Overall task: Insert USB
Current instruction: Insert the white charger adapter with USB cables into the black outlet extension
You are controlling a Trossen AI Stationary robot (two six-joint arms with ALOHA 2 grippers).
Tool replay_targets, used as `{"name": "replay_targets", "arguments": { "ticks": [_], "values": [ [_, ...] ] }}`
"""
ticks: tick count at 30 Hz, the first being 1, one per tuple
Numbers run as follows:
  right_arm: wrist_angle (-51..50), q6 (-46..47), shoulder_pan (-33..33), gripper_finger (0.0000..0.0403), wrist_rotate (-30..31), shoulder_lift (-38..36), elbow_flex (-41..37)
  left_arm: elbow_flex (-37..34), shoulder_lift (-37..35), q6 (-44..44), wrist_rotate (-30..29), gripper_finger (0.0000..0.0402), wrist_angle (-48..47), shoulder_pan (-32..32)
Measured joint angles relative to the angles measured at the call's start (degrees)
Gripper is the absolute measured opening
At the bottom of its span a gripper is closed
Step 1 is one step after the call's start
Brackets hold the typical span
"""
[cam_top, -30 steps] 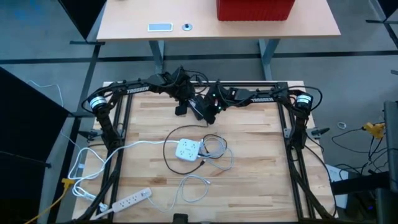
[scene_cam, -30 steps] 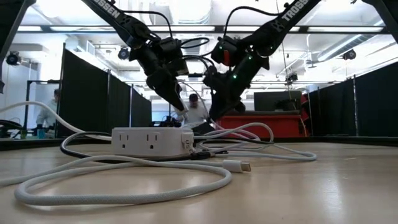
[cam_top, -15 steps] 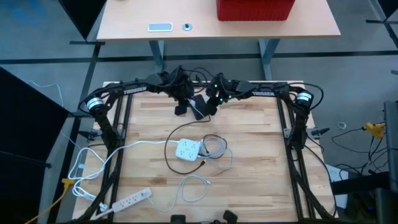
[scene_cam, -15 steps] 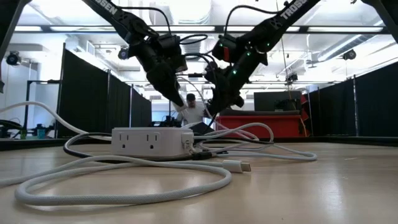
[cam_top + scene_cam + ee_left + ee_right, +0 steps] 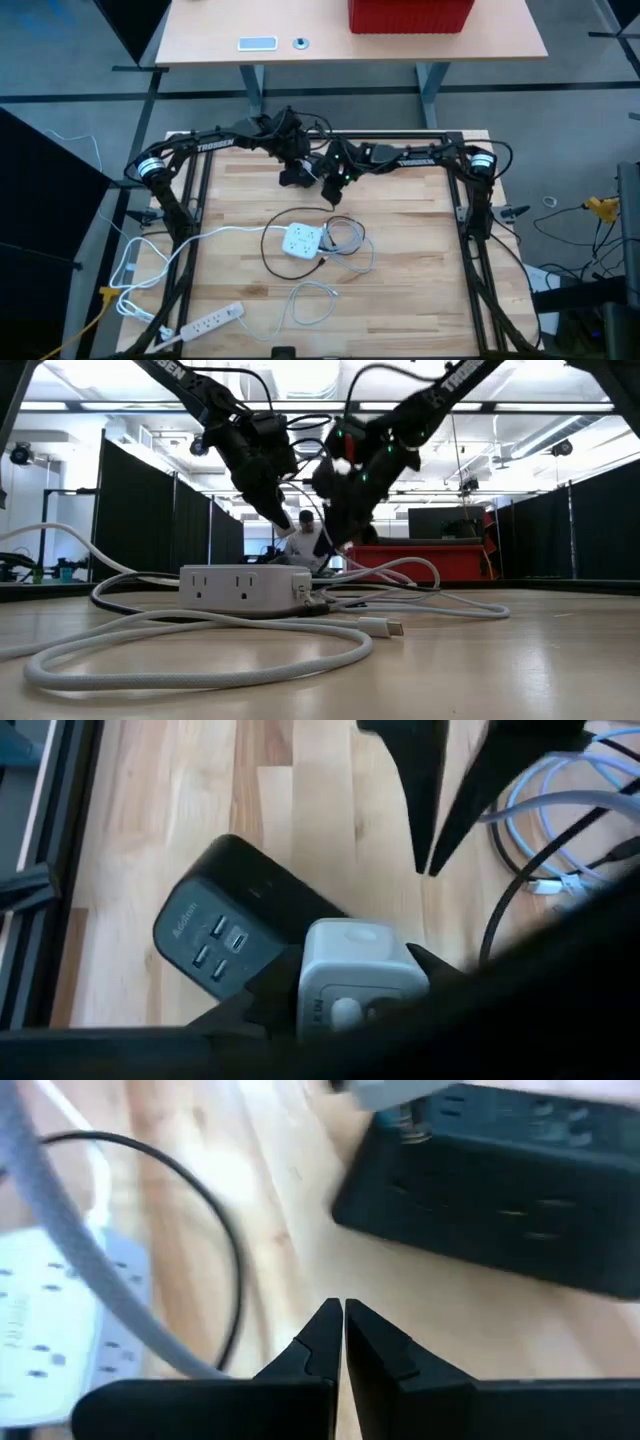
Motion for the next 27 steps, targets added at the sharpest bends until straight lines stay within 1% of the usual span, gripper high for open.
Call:
{"name": "replay_targets", "arguments": {
  "ticks": [2,4,9,14,19,23,25,26,27],
  "values": [
    [-1.41,-1.81,-0.67,0.0,2.93,-0.76,-0.01,0.0,0.0,0.14,-0.05,0.013,-0.14,-0.01],
    [-2.4,-3.18,-2.14,0.0,4.55,-0.84,-0.03,0.0,0.0,0.12,-0.17,0.013,-0.41,0.02],
    [-1.61,-3.67,-6.04,0.0,5.02,-0.84,-0.07,0.0,0.0,-0.28,-0.37,0.013,-1.74,0.02],
    [3.67,-3.8,-8.92,0.0,5.13,0.15,-0.01,0.0,0.0,-0.33,-2.04,0.013,-2.91,0.02],
    [9.63,-1.22,-9.06,0.0,5.52,4.7,-0.03,0.0,0.02,-0.56,-2.19,0.013,-3.2,0.01],
    [9.92,1.84,-8.3,0.0,6.69,6.0,0.87,-0.02,0.02,-1.1,-2.16,0.013,-4.91,0.0],
    [9.43,1.86,-7.81,0.0,6.13,5.52,1.06,-0.02,0.02,-1.12,-2.37,0.013,-6.15,0.0],
    [8.99,1.82,-7.61,0.0,4.65,5.04,1.19,-0.02,0.02,-1.14,-2.97,0.013,-6.93,0.0],
    [8.5,1.46,-7.49,0.0,1.63,4.53,1.45,-0.02,0.02,-1.16,-3.92,0.013,-7.67,0.0]
  ]
}}
